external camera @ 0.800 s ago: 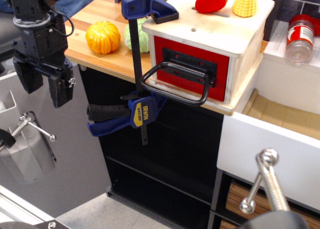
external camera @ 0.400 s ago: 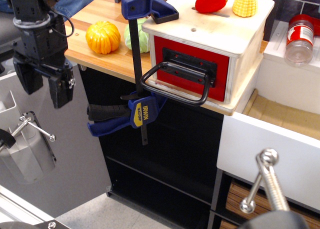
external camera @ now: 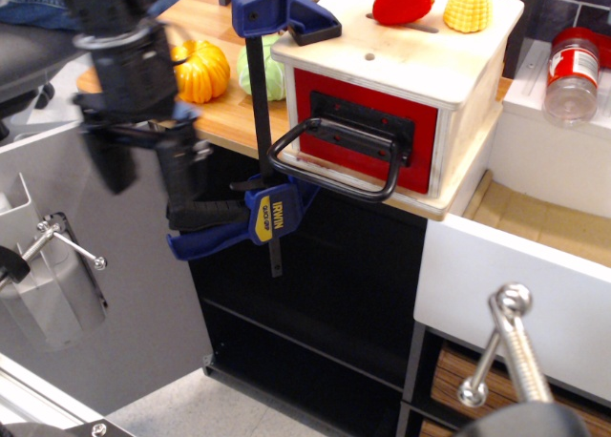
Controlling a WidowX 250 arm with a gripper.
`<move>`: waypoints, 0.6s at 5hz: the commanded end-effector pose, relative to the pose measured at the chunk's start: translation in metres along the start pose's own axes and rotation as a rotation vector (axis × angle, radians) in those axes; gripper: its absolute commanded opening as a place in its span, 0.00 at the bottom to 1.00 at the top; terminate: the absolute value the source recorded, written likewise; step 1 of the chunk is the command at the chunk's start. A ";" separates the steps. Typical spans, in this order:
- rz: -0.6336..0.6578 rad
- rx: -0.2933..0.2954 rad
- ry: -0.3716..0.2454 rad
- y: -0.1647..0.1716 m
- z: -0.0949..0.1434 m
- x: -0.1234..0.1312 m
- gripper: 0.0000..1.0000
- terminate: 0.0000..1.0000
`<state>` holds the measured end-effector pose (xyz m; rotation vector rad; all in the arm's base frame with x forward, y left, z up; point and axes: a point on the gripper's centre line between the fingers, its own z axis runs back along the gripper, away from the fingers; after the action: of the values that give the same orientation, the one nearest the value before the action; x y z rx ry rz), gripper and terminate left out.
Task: Open drawer of box
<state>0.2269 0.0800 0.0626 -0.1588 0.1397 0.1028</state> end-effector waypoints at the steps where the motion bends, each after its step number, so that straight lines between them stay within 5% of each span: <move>1: 0.017 -0.022 -0.172 -0.048 0.017 0.034 1.00 0.00; 3: -0.048 -0.003 -0.265 -0.081 0.014 0.048 1.00 0.00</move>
<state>0.2834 0.0055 0.0654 -0.1247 -0.0910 0.0549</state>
